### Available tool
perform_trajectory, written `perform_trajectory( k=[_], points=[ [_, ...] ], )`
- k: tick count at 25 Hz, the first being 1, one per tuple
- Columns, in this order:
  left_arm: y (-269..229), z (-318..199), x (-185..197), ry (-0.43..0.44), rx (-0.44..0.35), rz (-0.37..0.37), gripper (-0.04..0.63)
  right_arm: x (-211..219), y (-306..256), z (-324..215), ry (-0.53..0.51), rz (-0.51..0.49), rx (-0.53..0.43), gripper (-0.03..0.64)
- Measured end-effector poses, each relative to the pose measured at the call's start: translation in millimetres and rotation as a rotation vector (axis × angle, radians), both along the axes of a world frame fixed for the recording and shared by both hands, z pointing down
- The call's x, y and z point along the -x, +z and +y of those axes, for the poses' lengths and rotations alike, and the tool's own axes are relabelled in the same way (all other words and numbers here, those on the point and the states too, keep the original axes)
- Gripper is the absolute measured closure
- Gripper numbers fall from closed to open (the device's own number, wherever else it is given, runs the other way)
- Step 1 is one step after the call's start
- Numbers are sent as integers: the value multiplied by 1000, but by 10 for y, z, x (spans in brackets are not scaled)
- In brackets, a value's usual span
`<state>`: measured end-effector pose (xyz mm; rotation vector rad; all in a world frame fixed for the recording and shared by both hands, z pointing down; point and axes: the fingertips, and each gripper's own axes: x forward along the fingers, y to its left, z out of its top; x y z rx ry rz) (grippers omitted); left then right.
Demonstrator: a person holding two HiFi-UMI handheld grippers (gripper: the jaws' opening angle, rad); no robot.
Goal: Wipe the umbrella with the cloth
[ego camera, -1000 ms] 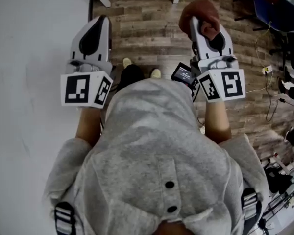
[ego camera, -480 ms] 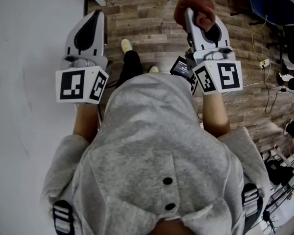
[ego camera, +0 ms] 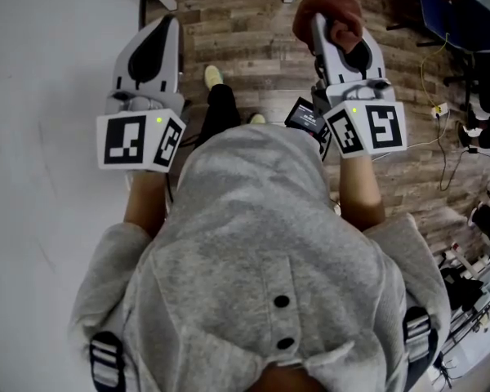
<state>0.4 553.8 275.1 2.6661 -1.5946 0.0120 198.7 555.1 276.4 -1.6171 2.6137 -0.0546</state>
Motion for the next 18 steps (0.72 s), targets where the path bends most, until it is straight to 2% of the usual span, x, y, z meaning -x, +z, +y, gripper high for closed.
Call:
perform_trajectory(
  k=[11, 18],
  points=[
    [57, -1277, 267, 5, 54, 11, 580, 394, 59, -1319, -16, 13, 60, 517],
    [123, -1925, 610, 12, 75, 22, 580, 789, 98, -1985, -28, 24, 88, 517]
  ],
)
